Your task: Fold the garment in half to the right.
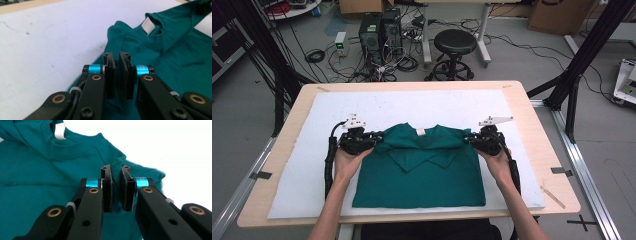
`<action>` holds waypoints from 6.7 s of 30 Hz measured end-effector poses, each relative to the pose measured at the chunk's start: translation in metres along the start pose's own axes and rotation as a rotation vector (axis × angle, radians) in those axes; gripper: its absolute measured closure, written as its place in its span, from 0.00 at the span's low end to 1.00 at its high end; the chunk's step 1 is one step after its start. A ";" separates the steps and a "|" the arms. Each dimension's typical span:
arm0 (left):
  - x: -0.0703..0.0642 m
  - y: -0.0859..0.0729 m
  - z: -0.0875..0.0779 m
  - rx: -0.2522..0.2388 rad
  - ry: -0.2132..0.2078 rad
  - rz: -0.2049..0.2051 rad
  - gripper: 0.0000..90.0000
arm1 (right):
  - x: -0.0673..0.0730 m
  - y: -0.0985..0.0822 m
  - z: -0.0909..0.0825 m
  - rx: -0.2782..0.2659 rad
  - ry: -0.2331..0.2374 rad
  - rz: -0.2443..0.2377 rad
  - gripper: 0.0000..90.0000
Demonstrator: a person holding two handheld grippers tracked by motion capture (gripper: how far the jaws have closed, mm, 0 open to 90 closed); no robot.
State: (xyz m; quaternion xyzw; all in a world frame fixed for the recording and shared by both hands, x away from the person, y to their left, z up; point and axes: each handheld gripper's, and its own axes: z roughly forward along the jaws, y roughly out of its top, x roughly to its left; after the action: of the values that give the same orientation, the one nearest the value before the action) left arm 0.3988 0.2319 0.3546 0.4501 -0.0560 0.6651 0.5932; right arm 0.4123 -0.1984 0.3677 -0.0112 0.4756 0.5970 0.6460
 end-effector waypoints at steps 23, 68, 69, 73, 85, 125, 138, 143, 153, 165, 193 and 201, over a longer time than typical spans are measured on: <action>-0.036 -0.051 -0.041 -0.009 -0.088 0.008 0.93 | 0.026 -0.065 -0.028 0.031 0.116 -0.016 0.93; -0.061 -0.050 -0.038 0.076 -0.197 0.021 0.98 | 0.051 -0.068 -0.022 0.114 0.248 -0.055 0.98; -0.063 -0.052 -0.040 0.073 -0.200 0.020 0.98 | 0.053 -0.070 -0.024 0.111 0.248 -0.055 0.98; -0.071 -0.062 -0.046 0.072 -0.207 0.039 0.98 | 0.058 -0.077 -0.033 0.112 0.256 -0.065 0.98; -0.080 -0.078 -0.051 0.087 -0.211 0.034 0.80 | 0.066 -0.089 -0.033 0.140 0.262 -0.063 0.79; -0.123 -0.067 -0.019 0.126 -0.221 0.190 0.72 | 0.112 -0.067 -0.021 0.071 0.297 -0.153 0.66; -0.078 -0.043 -0.040 0.035 -0.123 0.132 0.60 | 0.098 -0.069 -0.013 0.123 0.294 -0.112 0.50; -0.039 -0.021 -0.050 -0.024 -0.029 0.057 0.59 | 0.072 -0.056 -0.024 0.041 0.207 -0.043 0.47; 0.021 -0.020 -0.020 0.058 0.108 -0.093 0.58 | 0.015 -0.036 -0.025 -0.057 0.020 0.091 0.48; 0.035 -0.033 0.006 0.179 0.152 -0.108 0.62 | -0.025 -0.031 0.001 0.012 -0.093 0.181 0.44; 0.034 -0.027 0.027 0.098 0.181 -0.120 0.88 | -0.040 -0.017 0.036 0.061 -0.170 0.149 0.90; 0.038 -0.020 0.038 0.101 0.194 -0.107 0.88 | -0.051 -0.011 0.044 0.055 -0.195 0.176 0.89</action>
State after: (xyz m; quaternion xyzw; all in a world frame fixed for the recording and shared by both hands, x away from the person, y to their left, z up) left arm 0.4402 0.2428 0.3925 0.4152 0.0591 0.6751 0.6069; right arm 0.4557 -0.2149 0.4181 0.1064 0.4259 0.6363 0.6344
